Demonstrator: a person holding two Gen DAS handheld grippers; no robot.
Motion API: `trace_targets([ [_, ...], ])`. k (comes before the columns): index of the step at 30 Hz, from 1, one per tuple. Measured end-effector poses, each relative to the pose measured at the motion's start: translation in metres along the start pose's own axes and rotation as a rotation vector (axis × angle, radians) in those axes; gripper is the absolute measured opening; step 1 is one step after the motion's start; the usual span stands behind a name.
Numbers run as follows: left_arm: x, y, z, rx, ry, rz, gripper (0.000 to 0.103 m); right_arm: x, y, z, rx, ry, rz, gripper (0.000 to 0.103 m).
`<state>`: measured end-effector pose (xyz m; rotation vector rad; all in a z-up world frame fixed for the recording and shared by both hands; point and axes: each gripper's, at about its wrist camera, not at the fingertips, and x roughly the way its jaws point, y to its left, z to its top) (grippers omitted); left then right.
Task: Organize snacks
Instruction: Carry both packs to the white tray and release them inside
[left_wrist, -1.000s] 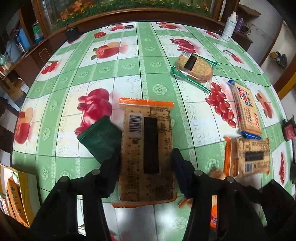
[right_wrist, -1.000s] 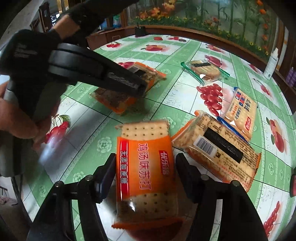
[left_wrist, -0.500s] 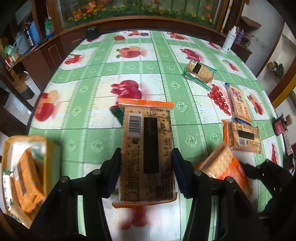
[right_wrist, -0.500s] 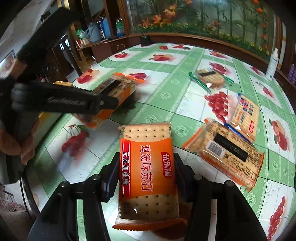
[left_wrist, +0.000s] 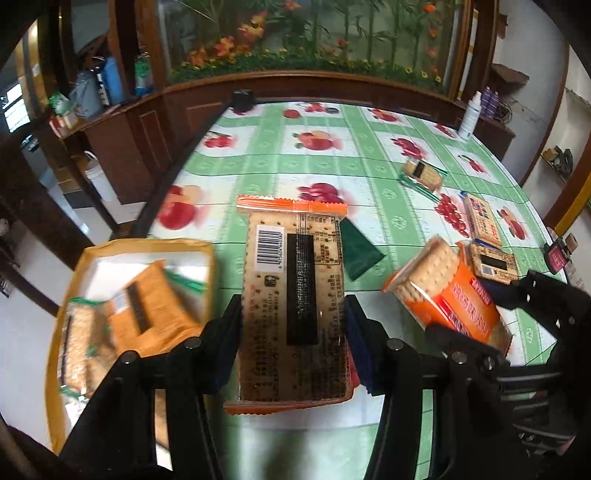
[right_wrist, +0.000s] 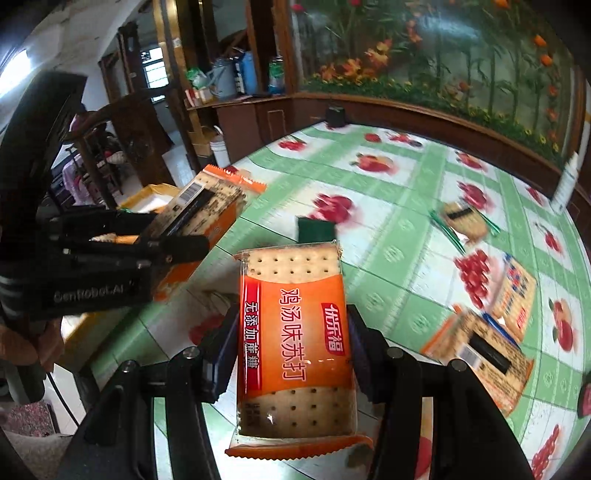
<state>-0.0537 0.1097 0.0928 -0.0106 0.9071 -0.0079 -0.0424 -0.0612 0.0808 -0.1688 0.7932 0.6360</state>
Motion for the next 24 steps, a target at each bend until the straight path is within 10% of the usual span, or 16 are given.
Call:
trace_targets([
  [24, -0.052, 0.131, -0.052, -0.208, -0.048, 0.121, 0.055, 0.043, 0.110, 0.055, -0.198, -0.001, 0.148, 0.054],
])
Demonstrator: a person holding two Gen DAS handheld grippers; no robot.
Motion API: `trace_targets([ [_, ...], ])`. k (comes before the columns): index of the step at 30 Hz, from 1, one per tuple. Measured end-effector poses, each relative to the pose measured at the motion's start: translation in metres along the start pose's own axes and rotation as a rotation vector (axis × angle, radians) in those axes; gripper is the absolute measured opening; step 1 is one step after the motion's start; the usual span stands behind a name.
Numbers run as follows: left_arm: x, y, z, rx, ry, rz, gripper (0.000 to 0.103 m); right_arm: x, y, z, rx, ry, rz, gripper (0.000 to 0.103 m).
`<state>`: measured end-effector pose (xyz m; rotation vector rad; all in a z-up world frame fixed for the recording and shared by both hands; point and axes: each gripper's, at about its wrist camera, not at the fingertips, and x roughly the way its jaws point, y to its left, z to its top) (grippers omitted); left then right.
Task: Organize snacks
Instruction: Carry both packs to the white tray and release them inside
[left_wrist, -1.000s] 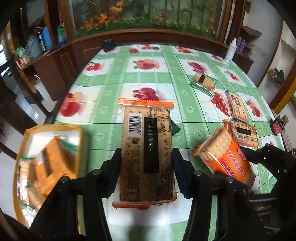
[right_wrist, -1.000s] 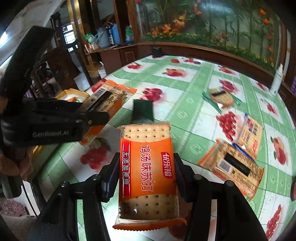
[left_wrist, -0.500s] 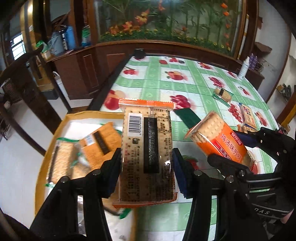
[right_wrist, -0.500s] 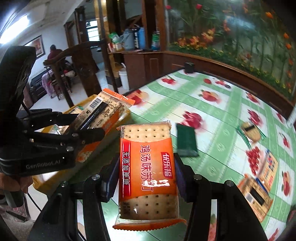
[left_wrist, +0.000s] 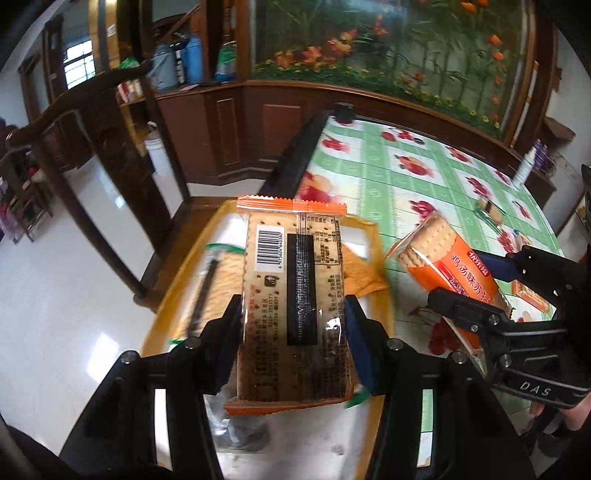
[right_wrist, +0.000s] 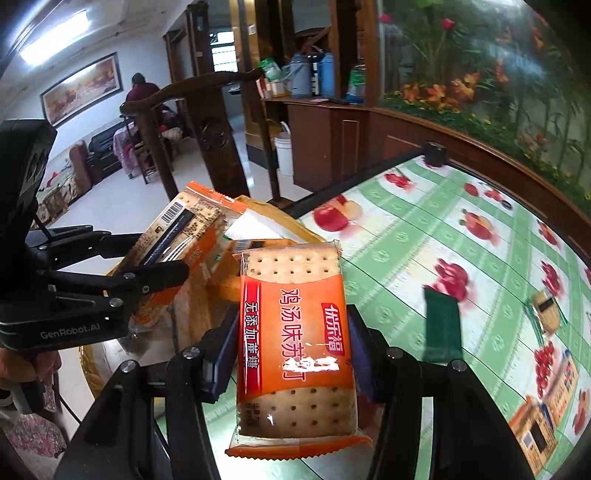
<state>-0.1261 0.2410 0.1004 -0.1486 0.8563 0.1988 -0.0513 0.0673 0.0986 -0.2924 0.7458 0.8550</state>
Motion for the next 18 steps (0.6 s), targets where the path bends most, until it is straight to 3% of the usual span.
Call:
trace_targets([
  [7, -0.005, 0.033, -0.019, -0.043, 0.025, 0.025, 0.055, 0.018, 0.020, 0.017, -0.034, 0.010, 0.037, 0.054],
  [18, 0.009, 0.048, -0.038, -0.071, 0.062, 0.030, 0.055, 0.074, 0.043, 0.029, -0.044, 0.079, 0.093, 0.054],
])
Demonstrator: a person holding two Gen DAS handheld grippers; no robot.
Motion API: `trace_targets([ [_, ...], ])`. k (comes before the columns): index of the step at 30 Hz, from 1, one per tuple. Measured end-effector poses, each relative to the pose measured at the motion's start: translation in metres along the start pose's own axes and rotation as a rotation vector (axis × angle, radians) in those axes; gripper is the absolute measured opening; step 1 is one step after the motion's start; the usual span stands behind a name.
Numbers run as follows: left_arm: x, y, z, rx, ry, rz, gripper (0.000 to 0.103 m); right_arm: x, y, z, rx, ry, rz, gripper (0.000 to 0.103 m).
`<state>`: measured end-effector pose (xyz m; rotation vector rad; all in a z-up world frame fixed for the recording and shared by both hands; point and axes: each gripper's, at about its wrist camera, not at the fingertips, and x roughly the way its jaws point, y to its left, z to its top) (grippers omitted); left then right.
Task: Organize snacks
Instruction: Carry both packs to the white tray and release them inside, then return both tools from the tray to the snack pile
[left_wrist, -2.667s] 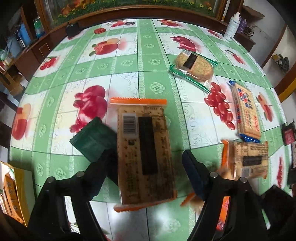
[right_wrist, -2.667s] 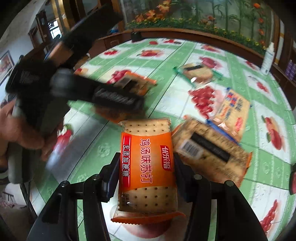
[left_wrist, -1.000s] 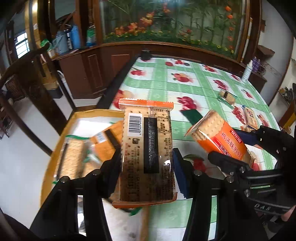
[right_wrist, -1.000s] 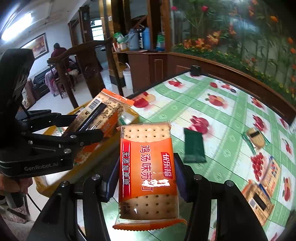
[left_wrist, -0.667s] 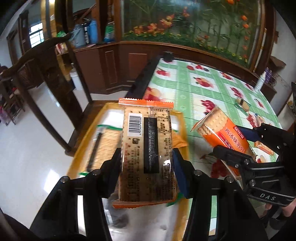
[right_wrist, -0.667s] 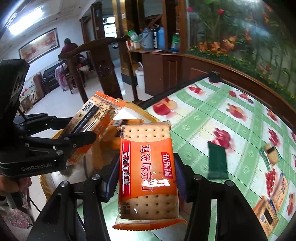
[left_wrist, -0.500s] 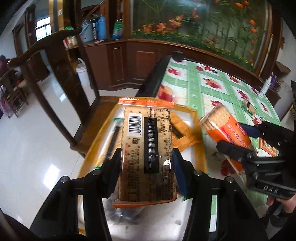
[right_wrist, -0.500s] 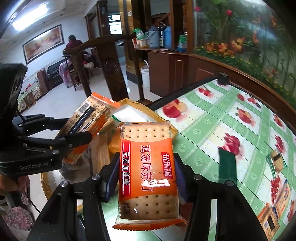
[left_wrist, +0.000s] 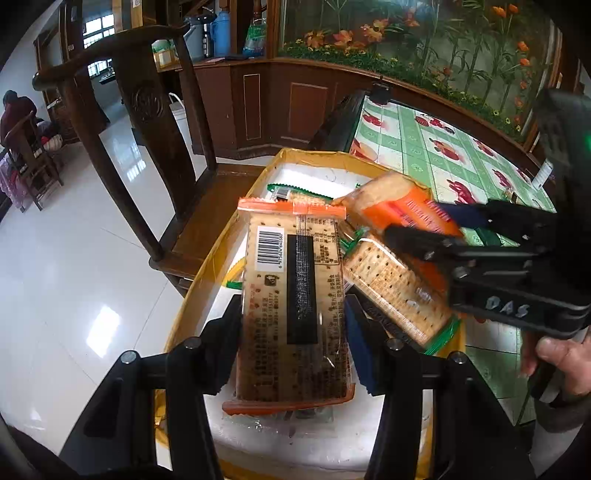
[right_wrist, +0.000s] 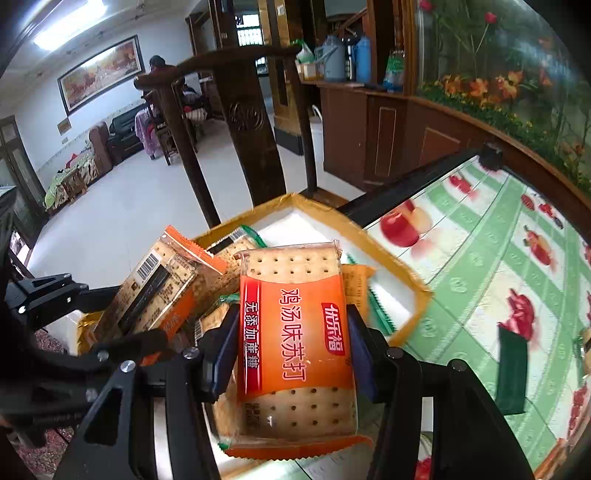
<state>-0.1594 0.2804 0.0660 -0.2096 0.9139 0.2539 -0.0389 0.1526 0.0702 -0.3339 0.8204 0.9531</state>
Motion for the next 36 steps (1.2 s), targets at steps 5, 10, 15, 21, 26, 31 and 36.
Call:
trace_targets([
  [5, 0.002, 0.004, 0.000, 0.009, -0.019, 0.037, 0.055, 0.012, 0.007, -0.007, -0.004, 0.028, 0.014, 0.054],
  [10, 0.003, 0.003, -0.002, 0.018, -0.045, 0.067, 0.058, 0.004, 0.002, -0.008, 0.047, -0.013, 0.057, 0.066],
  [15, 0.006, 0.002, -0.005, 0.017, -0.058, 0.083, 0.076, -0.005, -0.001, -0.010, 0.062, -0.038, 0.051, 0.068],
  [21, -0.001, 0.001, -0.003, 0.003, -0.097, 0.109, 0.081, -0.019, -0.005, -0.015, 0.064, -0.064, 0.026, 0.072],
  [26, -0.011, -0.006, 0.002, 0.009, -0.144, 0.137, 0.085, -0.033, -0.015, -0.020, 0.086, -0.092, 0.005, 0.075],
  [31, -0.015, -0.020, 0.006, 0.022, -0.167, 0.141, 0.088, -0.040, -0.028, -0.028, 0.108, -0.101, -0.031, 0.076],
  [36, -0.013, -0.036, 0.014, 0.026, -0.168, 0.116, 0.088, -0.049, -0.045, -0.040, 0.150, -0.099, -0.043, 0.076],
])
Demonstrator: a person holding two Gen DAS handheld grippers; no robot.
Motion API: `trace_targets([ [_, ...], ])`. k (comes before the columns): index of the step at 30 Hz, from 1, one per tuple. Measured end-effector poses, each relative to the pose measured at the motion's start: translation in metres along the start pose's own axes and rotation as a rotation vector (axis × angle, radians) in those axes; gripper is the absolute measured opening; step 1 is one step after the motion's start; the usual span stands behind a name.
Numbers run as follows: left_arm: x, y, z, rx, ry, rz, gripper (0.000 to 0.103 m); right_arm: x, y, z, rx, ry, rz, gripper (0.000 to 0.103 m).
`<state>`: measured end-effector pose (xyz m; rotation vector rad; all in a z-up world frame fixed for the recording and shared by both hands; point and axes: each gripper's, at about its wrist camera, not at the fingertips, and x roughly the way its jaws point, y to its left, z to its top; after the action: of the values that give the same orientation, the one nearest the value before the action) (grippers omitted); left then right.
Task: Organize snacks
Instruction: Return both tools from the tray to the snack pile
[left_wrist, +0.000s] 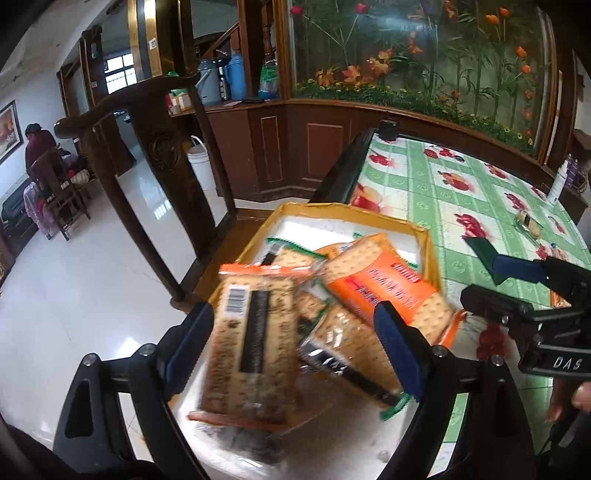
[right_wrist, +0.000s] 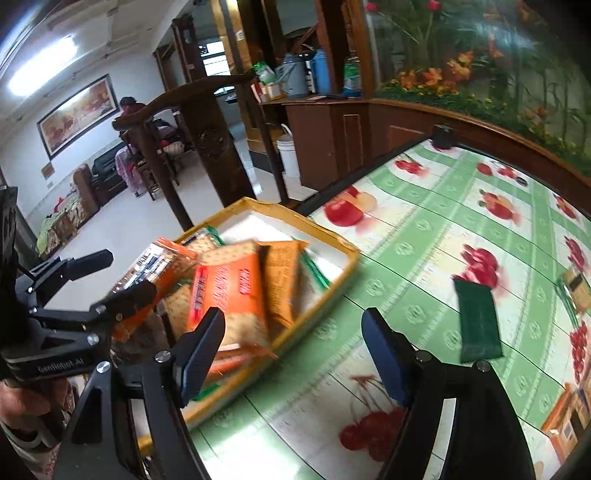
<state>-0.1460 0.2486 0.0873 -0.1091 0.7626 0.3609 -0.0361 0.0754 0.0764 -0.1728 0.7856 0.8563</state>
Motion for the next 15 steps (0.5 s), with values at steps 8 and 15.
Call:
trace_targets([
  [8, -0.002, -0.030, 0.008, 0.038, -0.016, -0.028, 0.089, -0.015, -0.025, -0.009, 0.039, -0.013, -0.042, 0.076],
  [15, 0.003, -0.064, 0.015, 0.039, 0.014, -0.112, 0.089, -0.033, -0.055, -0.021, 0.092, -0.019, -0.102, 0.077],
])
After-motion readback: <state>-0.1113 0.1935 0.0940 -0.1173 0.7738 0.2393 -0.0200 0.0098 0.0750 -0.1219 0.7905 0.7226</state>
